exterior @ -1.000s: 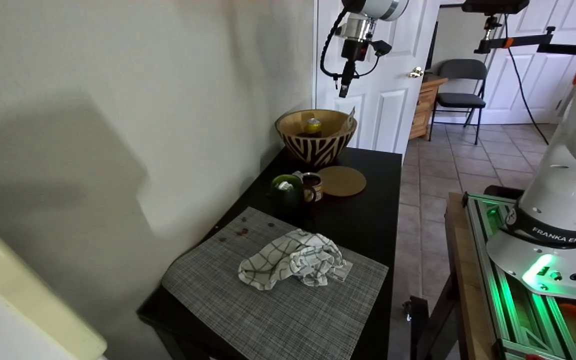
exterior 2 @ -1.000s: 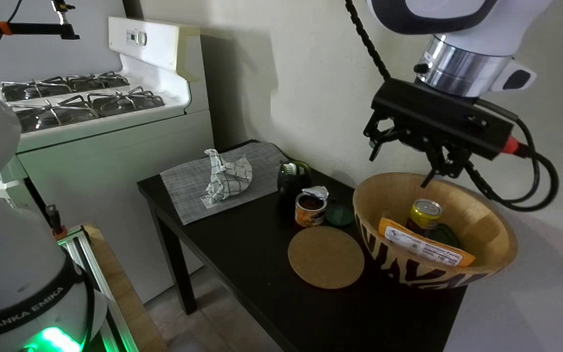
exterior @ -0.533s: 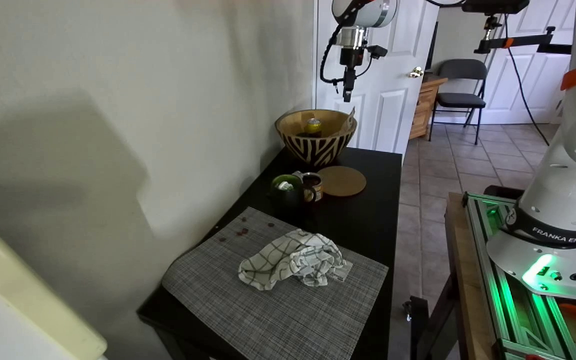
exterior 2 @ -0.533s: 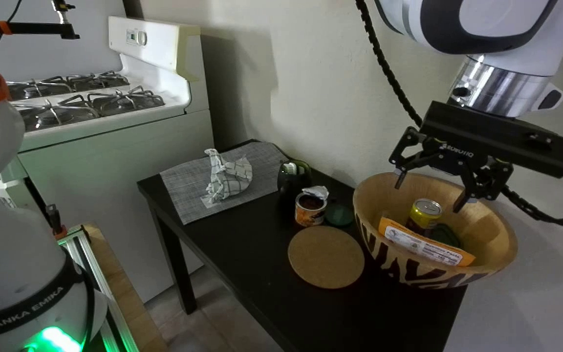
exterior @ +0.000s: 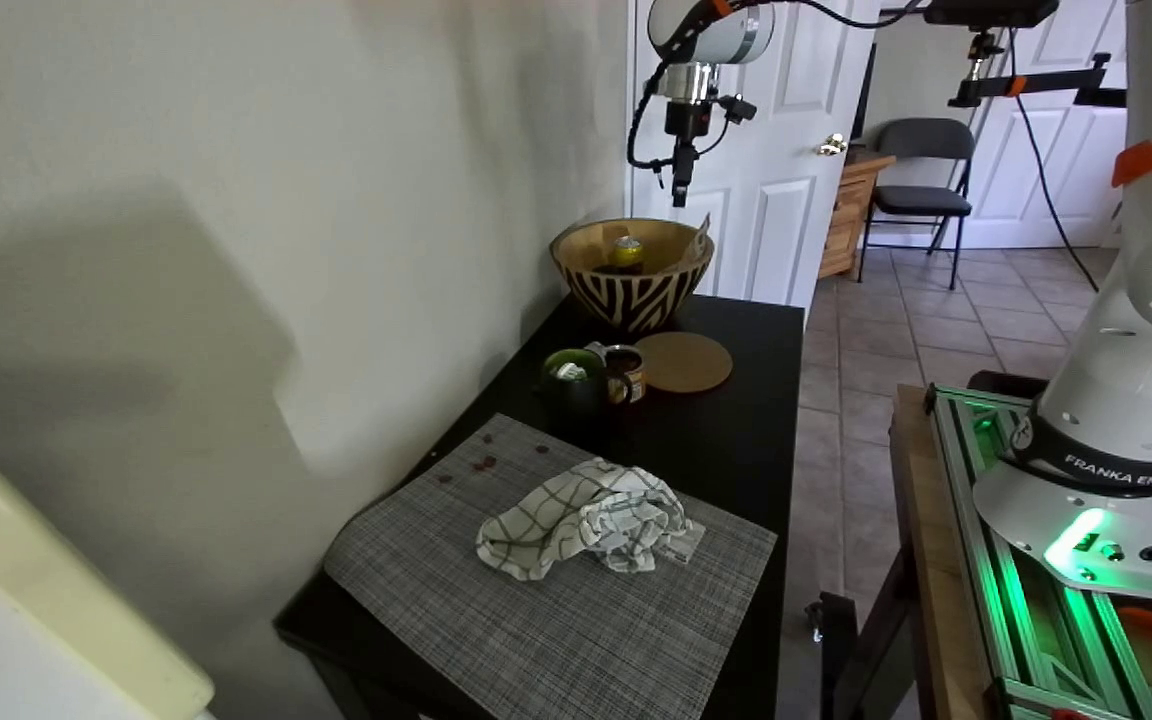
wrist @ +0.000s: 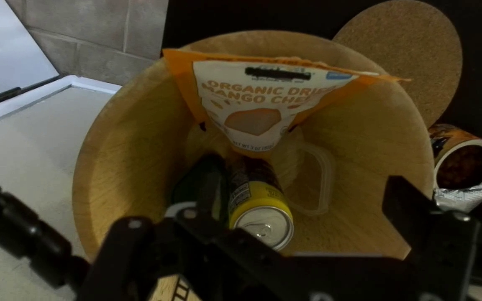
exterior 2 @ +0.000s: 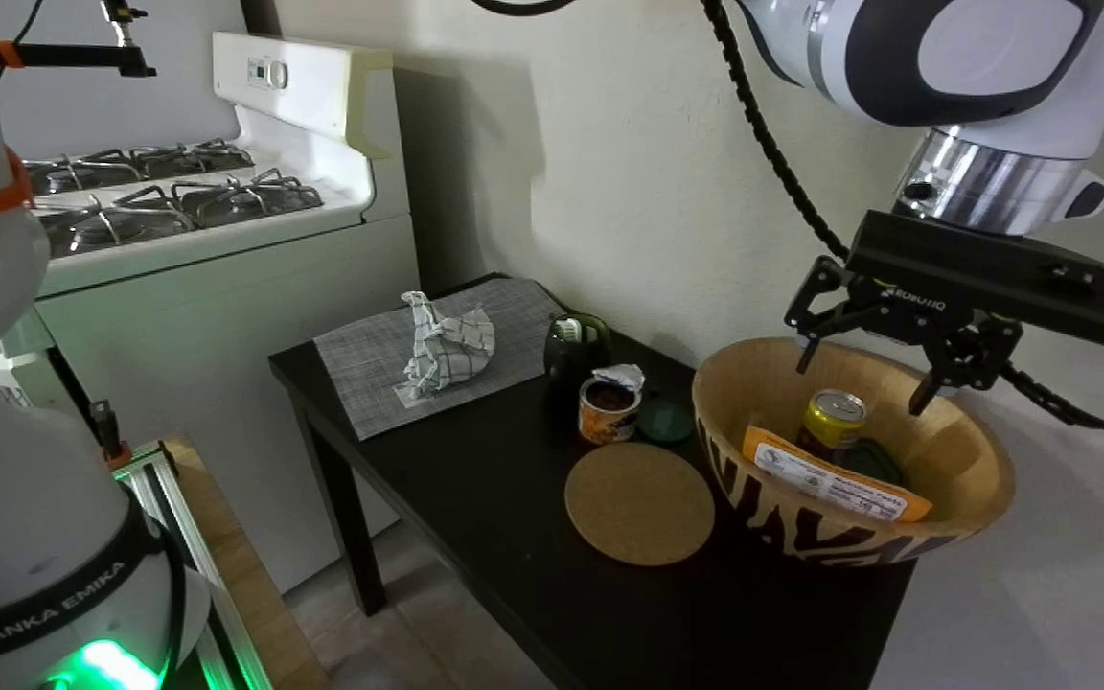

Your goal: Take the can out of the wooden bowl

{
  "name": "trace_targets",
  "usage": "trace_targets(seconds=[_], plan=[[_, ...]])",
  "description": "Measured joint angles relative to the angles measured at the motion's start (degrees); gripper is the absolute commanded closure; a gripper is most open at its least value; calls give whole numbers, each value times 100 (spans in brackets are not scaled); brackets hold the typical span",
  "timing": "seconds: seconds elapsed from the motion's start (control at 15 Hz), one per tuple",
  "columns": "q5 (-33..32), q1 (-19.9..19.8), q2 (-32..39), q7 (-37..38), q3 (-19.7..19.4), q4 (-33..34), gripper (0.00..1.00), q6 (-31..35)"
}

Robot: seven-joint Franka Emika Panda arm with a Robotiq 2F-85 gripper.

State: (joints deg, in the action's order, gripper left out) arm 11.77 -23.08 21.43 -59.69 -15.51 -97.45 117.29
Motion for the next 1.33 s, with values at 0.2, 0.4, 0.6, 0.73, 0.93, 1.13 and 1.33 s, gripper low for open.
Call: trace_targets(seconds=[0.2, 0.4, 0.6, 0.73, 0.93, 1.13, 1.33], plan=[[53, -42, 79, -5, 152, -78, 0, 630], [182, -74, 291, -12, 357, -164, 0, 1259], [267, -114, 525, -16, 554, -195, 0, 1599], [300, -150, 660, -16, 666, -193, 0, 1754], [318, -225, 787, -16, 795, -182, 0, 1921], [318, -272, 844, -16, 869, -177, 28, 2052], [318, -315, 862, -16, 940, -173, 44, 2092]])
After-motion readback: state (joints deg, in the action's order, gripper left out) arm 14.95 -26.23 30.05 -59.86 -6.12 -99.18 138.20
